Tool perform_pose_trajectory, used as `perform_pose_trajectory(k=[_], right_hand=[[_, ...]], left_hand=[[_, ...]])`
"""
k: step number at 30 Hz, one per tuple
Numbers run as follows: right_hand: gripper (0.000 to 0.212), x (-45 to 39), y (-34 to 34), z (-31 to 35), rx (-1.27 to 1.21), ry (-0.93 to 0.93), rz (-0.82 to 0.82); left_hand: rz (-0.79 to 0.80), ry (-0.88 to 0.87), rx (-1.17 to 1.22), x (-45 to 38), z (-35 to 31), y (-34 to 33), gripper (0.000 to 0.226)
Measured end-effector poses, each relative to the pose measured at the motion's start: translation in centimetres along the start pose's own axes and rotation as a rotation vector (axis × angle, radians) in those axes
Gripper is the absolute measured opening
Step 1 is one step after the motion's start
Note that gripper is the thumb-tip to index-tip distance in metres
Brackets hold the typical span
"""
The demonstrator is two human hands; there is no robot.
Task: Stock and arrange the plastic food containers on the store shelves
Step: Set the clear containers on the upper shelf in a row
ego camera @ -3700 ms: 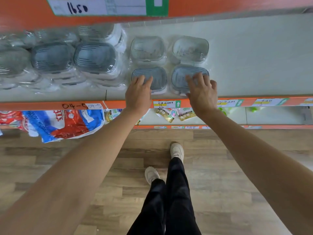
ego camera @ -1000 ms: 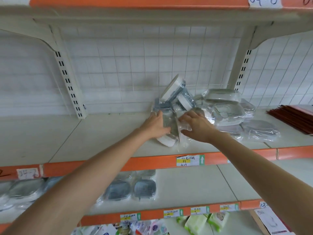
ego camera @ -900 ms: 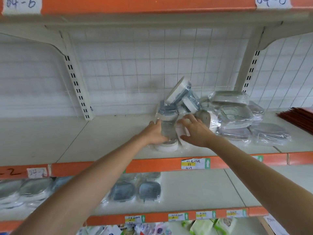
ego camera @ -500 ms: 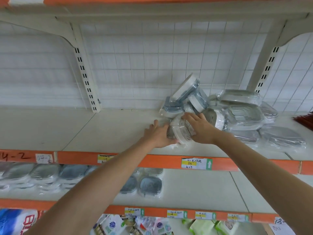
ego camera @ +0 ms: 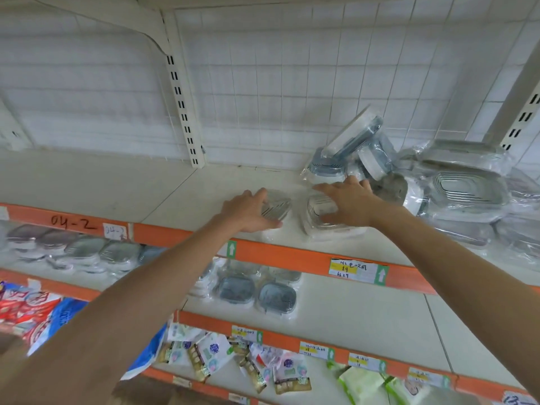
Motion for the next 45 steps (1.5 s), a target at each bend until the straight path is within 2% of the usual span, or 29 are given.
perform_pose_trajectory(k=[5,8,11,16,18,22,27,29,35,39,45], right_hand=[[0.056,0.1,-2.5,0.6,-0.082,-0.102,-0.003],[0.065,0.7,-2.7,0.5,-0.205,-0.07,0.04],[0.078,1.1,-2.9,0.4,-0.321,-0.024,0.13],[0.084,1.2,-3.1,1.8,-0.322,-0.049,0.067],[0.09,1.4,-3.0,2.3,-0.292,-0.079,0.055],[0.098,2.1,-2.5,3.7,-0.14,-0.093,-0.004],[0.099,3.2,-1.7,6.4,0.102,-0.116,-0.157],[0.092,3.4,-1.3,7.6,0.17,-0.12,-0.205],[0.084,4.1,-0.5,11.7,0.224,-0.131,-0.273],[0.087,4.8,-1.4,14.9,0.165,-0.048,-0.169],[0.091,6.6,-4.0,18.9,0.107,-0.043,-0.042]], left_hand=[[0.052,0.044,0.01,0.0,1.7,0.9,0.061],[0.081,0.054,-0.007,-0.3,1.9,1.4,0.066],[0.035,0.051,-0.061,-0.5,1.5,1.0,0.077],[-0.036,0.056,-0.15,-0.2,0.9,0.4,0.087],[-0.104,0.005,-0.189,0.3,0.4,0.2,0.085],[-0.342,-0.092,-0.331,1.5,-0.1,-0.2,0.083],[-0.563,-0.158,-0.323,3.5,1.4,0.0,0.089],[-0.616,-0.19,-0.316,4.4,2.2,0.4,0.091],[-0.609,-0.192,-0.338,6.8,6.5,0.6,0.093],[-0.568,-0.172,-0.323,8.4,9.3,-0.1,0.096],[-0.486,-0.192,-0.351,11.1,12.8,-2.3,0.091]])
Point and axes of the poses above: each hand's wrist, its own x-axis away from the middle knuckle, its own y-axis out of the back of the hand, z = x × y, the point moved 1 cm from there along -x, towards the middle knuckle, and after that the axes turned 12 degrees about y, right-handed, at the moved point
